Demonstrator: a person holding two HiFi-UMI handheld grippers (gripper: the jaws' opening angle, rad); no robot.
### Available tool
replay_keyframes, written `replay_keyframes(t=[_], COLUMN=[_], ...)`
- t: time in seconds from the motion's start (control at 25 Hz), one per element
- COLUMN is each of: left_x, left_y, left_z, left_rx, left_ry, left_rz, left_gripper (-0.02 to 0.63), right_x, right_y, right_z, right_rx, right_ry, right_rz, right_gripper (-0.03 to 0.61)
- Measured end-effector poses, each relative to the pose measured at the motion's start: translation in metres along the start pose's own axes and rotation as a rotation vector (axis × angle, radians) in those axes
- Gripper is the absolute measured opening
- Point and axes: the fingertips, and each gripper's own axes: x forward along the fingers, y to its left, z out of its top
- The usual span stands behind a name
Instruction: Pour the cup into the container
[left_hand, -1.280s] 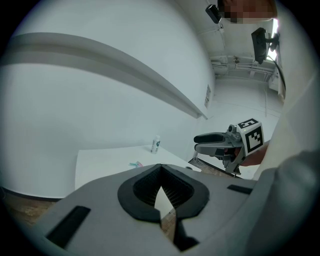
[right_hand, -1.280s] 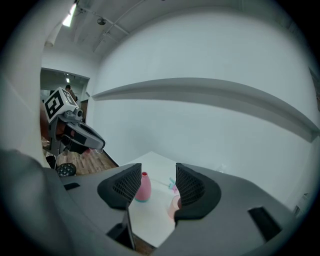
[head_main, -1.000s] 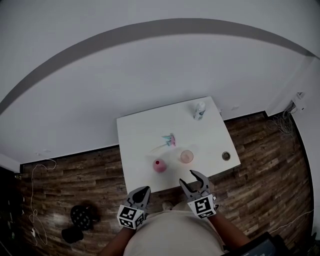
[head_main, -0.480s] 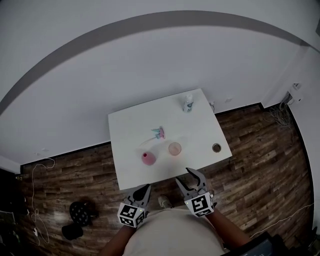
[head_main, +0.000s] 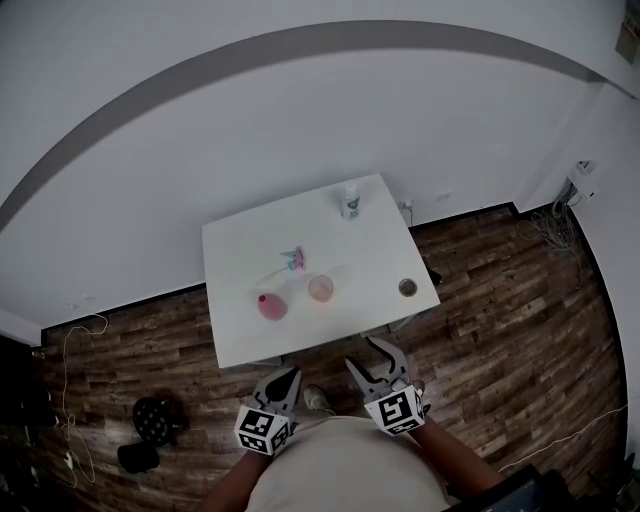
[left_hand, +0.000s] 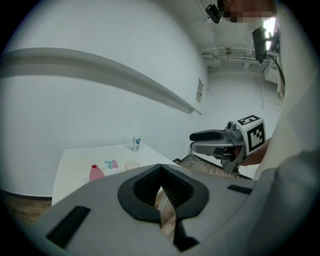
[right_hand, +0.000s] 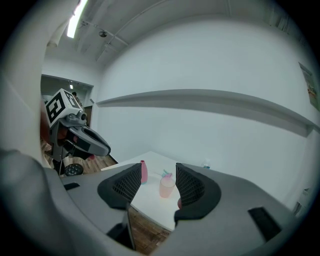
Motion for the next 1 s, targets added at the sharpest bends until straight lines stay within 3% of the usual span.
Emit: replay_keyframes(t=[0.52,1.0], left_x=[-0.004,-0.01], left_y=[-0.118,-0.199], left_z=[-0.029,-0.059], left_rx=[0.007,-0.002], left_ry=[-0.003,0.01], left_rz=[0.036,0.052], left_gripper=[0.011,0.011], right_x=[-0.111,-0.187], right_y=[-0.015,-0.024], right_z=[-0.037,-0.057], right_rx=[0.007,0.021], right_ry=[-0.024,-0.048], right_rz=[0.035,0.05], right_gripper=[0.221,0.221])
